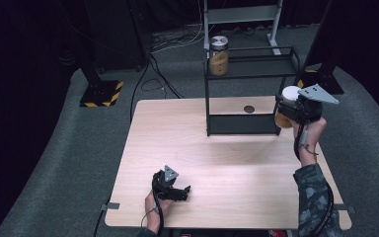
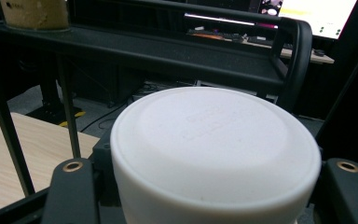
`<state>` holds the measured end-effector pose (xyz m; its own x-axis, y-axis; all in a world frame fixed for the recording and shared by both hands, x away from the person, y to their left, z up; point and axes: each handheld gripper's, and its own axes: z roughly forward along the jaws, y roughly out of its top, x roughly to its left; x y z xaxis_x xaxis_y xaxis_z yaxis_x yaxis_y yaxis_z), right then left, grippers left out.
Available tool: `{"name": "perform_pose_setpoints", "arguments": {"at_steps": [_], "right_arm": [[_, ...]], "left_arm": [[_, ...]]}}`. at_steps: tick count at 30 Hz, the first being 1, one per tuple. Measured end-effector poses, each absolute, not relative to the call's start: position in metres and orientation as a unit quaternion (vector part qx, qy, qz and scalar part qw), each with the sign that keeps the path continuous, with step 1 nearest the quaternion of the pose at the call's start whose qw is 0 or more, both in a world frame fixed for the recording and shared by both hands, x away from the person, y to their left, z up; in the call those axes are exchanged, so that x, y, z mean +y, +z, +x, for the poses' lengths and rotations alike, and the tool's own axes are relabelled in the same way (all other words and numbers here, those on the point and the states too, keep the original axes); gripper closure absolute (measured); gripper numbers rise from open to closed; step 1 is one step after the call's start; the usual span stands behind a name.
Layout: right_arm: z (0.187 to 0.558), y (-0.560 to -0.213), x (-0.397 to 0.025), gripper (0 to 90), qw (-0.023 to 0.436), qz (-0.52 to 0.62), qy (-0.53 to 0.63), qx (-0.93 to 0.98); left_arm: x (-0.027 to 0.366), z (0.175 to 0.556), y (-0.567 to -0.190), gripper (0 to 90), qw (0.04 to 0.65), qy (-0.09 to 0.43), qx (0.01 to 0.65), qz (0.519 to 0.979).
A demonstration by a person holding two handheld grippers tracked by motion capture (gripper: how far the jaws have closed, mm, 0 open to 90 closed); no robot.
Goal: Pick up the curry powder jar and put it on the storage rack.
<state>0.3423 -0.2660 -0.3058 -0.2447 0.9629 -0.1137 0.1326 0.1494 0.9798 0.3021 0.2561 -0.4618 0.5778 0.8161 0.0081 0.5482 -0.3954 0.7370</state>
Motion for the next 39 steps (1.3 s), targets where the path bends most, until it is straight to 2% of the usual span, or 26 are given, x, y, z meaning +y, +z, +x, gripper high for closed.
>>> {"name": "perform_pose_setpoints", "arguments": {"at_steps": [39], "right_arm": [[0.366,-0.24,-0.265,32.9,0.441,0.423,0.475,0.633]], "left_arm": [[0.256,0.301,-0.462,2.5,0.357,0.189,0.417,0.814]]}}
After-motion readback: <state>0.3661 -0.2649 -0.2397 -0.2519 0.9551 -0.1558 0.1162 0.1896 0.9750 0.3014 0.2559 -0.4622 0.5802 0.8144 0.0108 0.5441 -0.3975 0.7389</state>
